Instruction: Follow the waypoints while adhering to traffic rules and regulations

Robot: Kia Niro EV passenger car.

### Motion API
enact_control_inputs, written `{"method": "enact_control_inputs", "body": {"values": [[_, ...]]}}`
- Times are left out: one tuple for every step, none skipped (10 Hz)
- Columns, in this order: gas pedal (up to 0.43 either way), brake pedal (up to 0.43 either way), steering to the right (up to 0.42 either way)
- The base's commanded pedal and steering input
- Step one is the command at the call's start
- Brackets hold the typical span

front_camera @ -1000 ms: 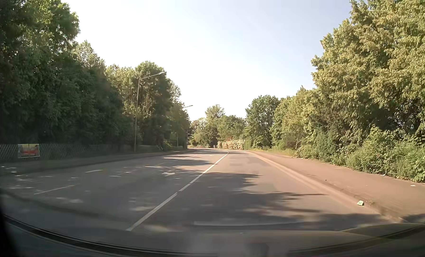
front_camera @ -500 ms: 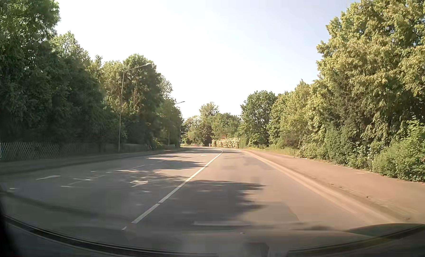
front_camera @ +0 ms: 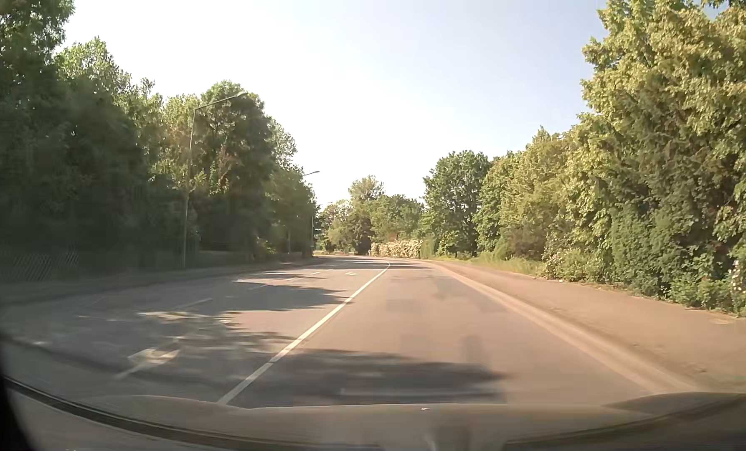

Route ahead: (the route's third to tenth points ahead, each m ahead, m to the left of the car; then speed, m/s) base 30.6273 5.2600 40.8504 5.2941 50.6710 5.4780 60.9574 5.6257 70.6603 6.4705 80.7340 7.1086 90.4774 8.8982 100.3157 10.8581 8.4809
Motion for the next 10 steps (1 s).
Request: {"method": "enact_control_inputs", "body": {"values": [[0.319,0.006,0.002],[0.319,0.006,0.002],[0.319,0.006,0.002],[0.319,0.006,0.002],[0.319,0.006,0.003],[0.319,0.006,0.005],[0.319,0.006,0.011],[0.319,0.006,0.012],[0.319,0.006,0.012],[0.319,0.006,0.012]]}}
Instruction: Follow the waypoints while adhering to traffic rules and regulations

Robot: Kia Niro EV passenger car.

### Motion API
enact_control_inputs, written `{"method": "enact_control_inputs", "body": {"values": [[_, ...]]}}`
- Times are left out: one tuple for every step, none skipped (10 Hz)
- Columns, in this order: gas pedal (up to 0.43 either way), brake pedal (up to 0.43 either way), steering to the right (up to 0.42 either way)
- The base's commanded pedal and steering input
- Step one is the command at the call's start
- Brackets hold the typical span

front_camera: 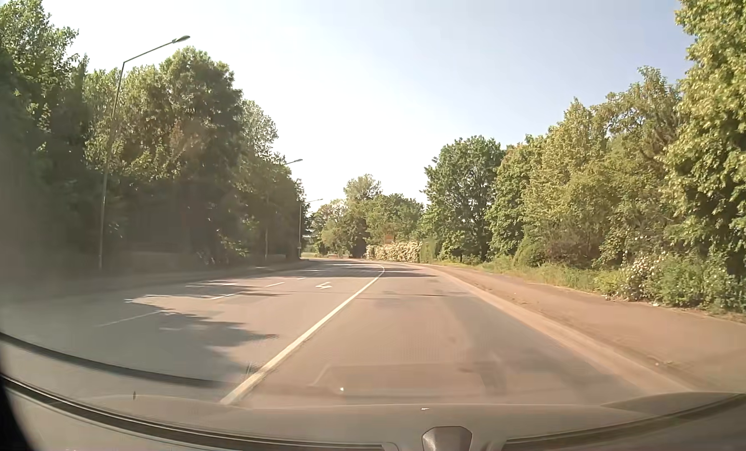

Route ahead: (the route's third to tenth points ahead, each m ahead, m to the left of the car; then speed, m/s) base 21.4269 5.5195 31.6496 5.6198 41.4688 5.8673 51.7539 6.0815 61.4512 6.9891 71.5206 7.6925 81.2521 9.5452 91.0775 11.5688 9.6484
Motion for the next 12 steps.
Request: {"method": "enact_control_inputs", "body": {"values": [[0.319,0.006,0.010],[0.319,0.006,0.009],[0.319,0.006,0.008],[0.319,0.006,0.007],[0.319,0.006,0.006],[0.319,0.006,0.006],[0.319,0.006,0.006],[0.319,0.006,0.006],[0.319,0.006,0.006],[0.319,0.006,0.006],[0.319,0.006,0.005],[0.319,0.006,0.005]]}}
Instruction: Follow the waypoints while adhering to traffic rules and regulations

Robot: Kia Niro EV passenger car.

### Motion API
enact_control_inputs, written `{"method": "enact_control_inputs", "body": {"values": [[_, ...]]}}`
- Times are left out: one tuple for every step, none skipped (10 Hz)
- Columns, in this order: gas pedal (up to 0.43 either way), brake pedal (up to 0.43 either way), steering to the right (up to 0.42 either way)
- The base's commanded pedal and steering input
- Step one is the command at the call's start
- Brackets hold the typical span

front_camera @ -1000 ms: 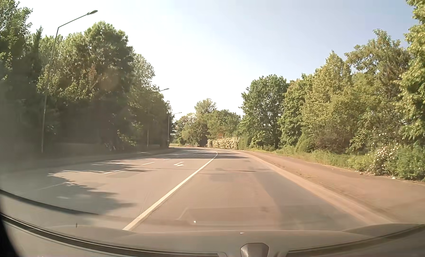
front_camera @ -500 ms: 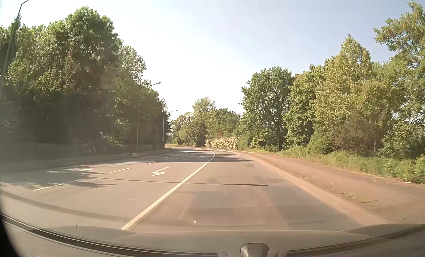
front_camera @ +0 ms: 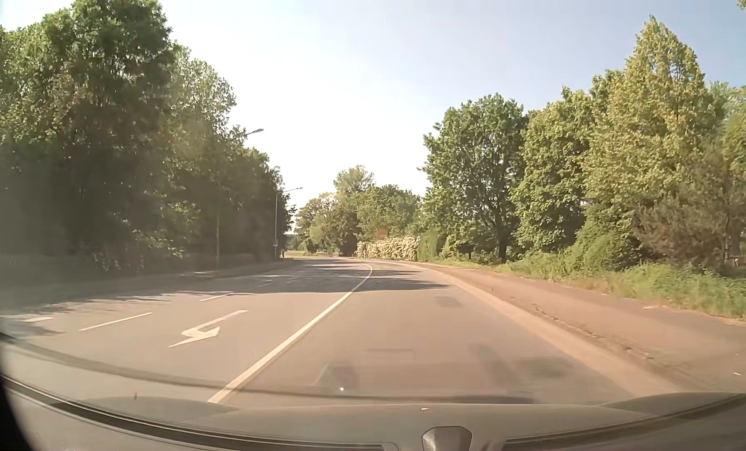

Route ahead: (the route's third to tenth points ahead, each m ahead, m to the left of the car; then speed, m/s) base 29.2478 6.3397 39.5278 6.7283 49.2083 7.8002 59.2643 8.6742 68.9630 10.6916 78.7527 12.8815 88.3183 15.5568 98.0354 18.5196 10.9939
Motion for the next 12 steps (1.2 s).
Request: {"method": "enact_control_inputs", "body": {"values": [[0.319,0.006,0.004],[0.319,0.006,0.003],[0.319,0.006,0.003],[0.319,0.006,0.003],[0.311,0.006,0.003],[0.311,0.006,0.002],[0.311,0.006,0.001],[0.299,0.006,0.001],[0.268,0.006,0.001],[0.268,0.006,0.000],[0.260,0.006,0.000],[0.248,0.006,-0.001]]}}
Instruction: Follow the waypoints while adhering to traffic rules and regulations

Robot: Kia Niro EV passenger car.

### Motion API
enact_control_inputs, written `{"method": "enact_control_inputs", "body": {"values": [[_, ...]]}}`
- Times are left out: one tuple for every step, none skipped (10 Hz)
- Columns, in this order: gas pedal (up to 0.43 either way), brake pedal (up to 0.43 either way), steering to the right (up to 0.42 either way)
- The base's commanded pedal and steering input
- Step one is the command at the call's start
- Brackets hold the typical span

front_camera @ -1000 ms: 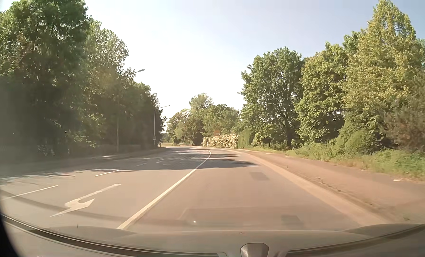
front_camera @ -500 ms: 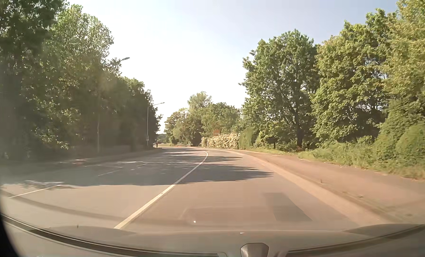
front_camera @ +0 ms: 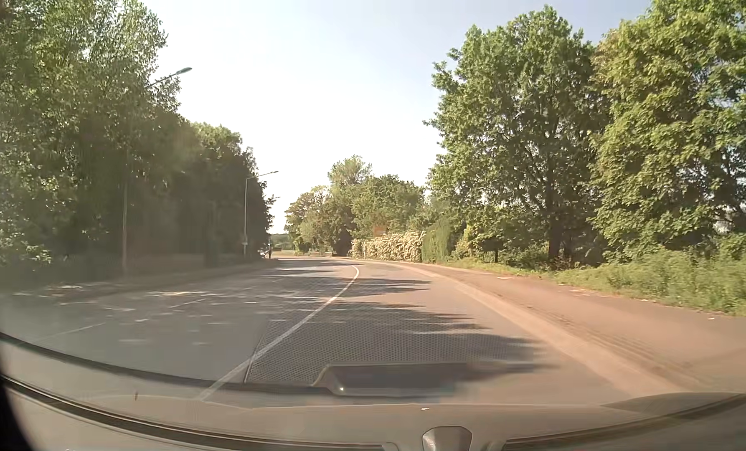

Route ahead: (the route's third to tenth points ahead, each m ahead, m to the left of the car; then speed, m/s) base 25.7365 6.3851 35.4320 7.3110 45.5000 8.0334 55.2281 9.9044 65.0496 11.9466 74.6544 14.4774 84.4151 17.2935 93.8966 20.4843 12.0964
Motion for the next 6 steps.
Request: {"method": "enact_control_inputs", "body": {"values": [[0.248,0.006,-0.001],[0.248,0.006,-0.002],[0.248,0.006,-0.002],[0.248,0.006,-0.003],[0.248,0.006,-0.005],[0.248,0.006,-0.007]]}}
